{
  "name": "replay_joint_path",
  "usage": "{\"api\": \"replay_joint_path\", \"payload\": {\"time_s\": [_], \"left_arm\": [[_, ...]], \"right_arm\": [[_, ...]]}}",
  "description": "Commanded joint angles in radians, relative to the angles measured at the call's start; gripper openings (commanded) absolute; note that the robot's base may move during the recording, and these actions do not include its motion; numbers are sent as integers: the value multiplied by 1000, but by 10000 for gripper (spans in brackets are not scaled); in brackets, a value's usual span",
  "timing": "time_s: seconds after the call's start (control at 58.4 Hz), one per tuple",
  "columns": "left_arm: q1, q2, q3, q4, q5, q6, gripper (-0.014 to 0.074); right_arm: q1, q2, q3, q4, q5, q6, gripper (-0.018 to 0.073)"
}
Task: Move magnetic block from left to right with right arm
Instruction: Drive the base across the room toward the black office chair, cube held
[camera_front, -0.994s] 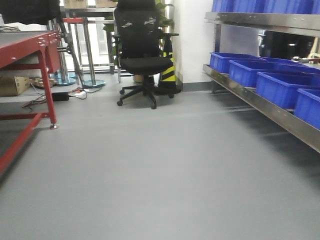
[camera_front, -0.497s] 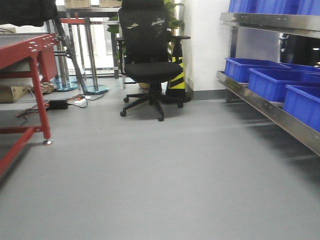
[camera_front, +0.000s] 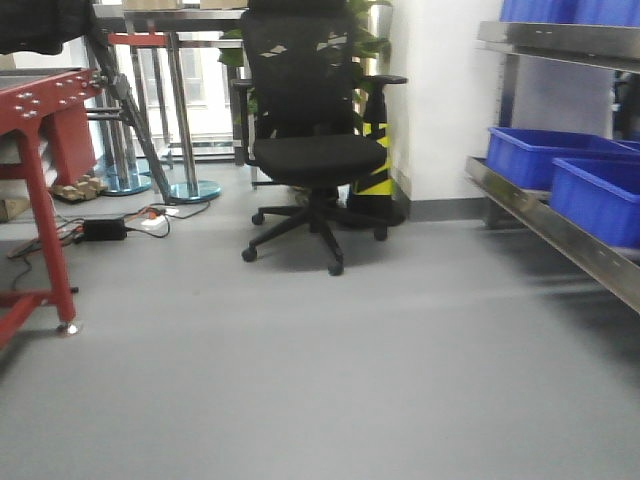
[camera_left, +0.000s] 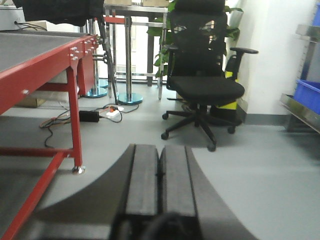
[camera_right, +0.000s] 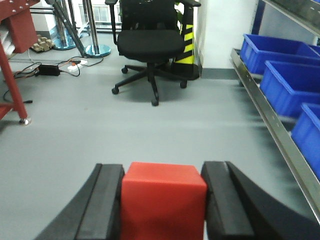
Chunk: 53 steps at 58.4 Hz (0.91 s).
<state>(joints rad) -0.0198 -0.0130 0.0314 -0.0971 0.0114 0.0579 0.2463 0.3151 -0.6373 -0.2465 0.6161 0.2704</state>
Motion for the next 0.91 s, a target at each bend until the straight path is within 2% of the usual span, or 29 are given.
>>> {"api": "replay_joint_path", "payload": {"time_s": [0.0, 0.891], "left_arm": [[-6, -10, 11, -5, -90, -6, -126], [-6, -10, 11, -5, -90, -6, -126]], "right_arm": [[-3, 12, -27, -14, -84, -8, 134], [-3, 12, -27, -14, -84, -8, 134]]}}
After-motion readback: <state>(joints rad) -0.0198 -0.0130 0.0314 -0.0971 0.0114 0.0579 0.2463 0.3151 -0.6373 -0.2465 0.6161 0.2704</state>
